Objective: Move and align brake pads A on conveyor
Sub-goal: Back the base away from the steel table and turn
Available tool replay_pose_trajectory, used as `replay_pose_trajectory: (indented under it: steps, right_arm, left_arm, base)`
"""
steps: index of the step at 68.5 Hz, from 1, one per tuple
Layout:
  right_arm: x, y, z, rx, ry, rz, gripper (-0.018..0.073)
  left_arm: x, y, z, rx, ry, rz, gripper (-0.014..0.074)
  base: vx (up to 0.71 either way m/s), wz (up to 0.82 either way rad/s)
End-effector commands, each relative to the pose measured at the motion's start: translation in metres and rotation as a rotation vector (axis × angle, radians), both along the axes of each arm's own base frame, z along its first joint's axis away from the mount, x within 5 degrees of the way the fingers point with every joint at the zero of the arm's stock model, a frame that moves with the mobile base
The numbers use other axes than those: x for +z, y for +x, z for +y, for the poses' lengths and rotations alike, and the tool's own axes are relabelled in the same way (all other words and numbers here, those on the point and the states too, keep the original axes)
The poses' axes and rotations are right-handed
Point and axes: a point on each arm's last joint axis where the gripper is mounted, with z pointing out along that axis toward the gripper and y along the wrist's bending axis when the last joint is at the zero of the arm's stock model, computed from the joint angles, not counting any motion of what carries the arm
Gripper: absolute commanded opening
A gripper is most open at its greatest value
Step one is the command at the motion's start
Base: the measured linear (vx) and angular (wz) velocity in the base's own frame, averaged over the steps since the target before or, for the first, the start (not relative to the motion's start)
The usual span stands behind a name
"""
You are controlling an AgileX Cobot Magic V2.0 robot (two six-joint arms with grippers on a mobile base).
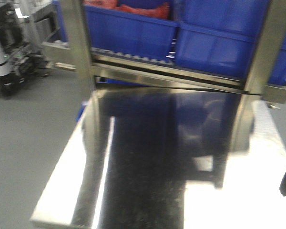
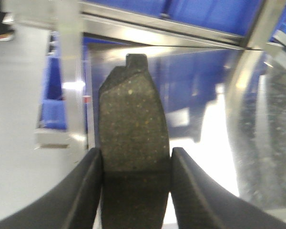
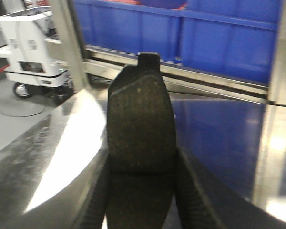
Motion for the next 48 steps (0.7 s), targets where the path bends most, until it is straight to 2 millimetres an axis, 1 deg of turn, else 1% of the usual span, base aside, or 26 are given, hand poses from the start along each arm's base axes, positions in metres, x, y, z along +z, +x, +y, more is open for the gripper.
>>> replay_pose_trajectory:
  steps: [1, 48]
  right_arm:
    - [0.0187, 0.0001, 0.0015, 0.019, 0.026, -0.120, -0.0004]
    - [0.0187, 0.0001, 0.0015, 0.019, 0.026, -0.120, -0.0004]
  left_arm:
    - [0.0159, 0.0022, -0.0020, -0.015, -0.034, -0.100, -0.0007]
    - [0.0159, 0.0022, -0.0020, -0.015, -0.034, -0.100, -0.0007]
  base:
    - [-0.13, 0.61]
    - [-0.17, 0.70]
